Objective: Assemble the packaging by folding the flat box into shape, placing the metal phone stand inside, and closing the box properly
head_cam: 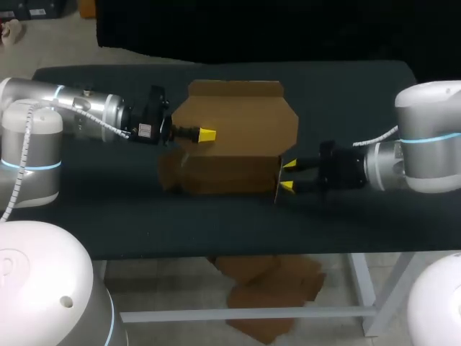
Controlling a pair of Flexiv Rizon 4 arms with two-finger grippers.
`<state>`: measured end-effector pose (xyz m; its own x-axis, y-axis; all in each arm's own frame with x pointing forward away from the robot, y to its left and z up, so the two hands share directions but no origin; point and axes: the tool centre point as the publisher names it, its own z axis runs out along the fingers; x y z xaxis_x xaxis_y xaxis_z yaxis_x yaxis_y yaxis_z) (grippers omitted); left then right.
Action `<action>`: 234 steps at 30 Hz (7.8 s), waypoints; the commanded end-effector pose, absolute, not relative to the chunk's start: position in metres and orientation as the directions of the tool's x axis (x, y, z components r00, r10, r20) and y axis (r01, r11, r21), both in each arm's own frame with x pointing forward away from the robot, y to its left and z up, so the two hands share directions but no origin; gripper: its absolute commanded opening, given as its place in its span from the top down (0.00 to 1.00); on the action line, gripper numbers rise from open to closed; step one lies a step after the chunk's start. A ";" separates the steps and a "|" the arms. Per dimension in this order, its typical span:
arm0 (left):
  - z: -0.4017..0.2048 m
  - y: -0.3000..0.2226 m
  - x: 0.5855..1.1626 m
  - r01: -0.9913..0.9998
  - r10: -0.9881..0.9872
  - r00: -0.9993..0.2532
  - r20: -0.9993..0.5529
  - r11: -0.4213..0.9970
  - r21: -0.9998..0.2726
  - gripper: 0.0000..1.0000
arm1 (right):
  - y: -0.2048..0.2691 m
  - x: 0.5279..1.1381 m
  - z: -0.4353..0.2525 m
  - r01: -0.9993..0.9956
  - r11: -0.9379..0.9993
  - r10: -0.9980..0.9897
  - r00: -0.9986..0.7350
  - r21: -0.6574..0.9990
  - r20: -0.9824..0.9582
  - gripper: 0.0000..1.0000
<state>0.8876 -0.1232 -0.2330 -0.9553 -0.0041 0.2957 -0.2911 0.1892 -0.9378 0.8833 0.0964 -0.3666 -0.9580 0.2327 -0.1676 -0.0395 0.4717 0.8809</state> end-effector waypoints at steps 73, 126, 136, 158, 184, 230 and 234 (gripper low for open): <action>-0.235 -0.123 0.887 -0.291 -0.003 -0.955 0.296 0.191 -0.937 1.00 | 0.128 0.899 -0.373 0.214 0.189 0.858 -0.510 0.958 -0.055 0.53; -0.235 -0.123 0.887 -0.291 -0.003 -0.955 0.296 0.191 -0.937 1.00 | 0.135 0.914 -0.363 0.493 0.137 0.975 0.088 0.859 -0.206 0.72; -0.235 -0.123 0.887 -0.291 -0.003 -0.955 0.296 0.191 -0.937 1.00 | 0.132 0.915 -0.365 0.524 0.132 0.968 0.116 0.841 -0.224 1.00; -0.225 -0.124 0.881 -0.221 -0.009 -0.975 0.224 0.212 -0.952 0.00 | 0.120 0.910 -0.367 0.519 0.181 0.969 0.050 0.835 -0.241 1.00; -0.220 -0.100 0.857 -0.038 -0.065 -0.998 0.021 0.274 -0.961 0.00 | 0.094 0.920 -0.358 0.455 0.078 0.969 -0.242 0.887 0.039 1.00; -0.200 -0.040 0.838 0.081 -0.054 -0.992 -0.114 0.416 -0.906 0.00 | 0.097 0.942 -0.328 0.552 0.145 0.695 -0.648 0.821 0.312 1.00; -0.200 -0.040 0.838 0.081 -0.054 -0.992 -0.114 0.416 -0.906 0.00 | 0.097 0.942 -0.328 0.552 0.145 0.695 -0.648 0.821 0.312 1.00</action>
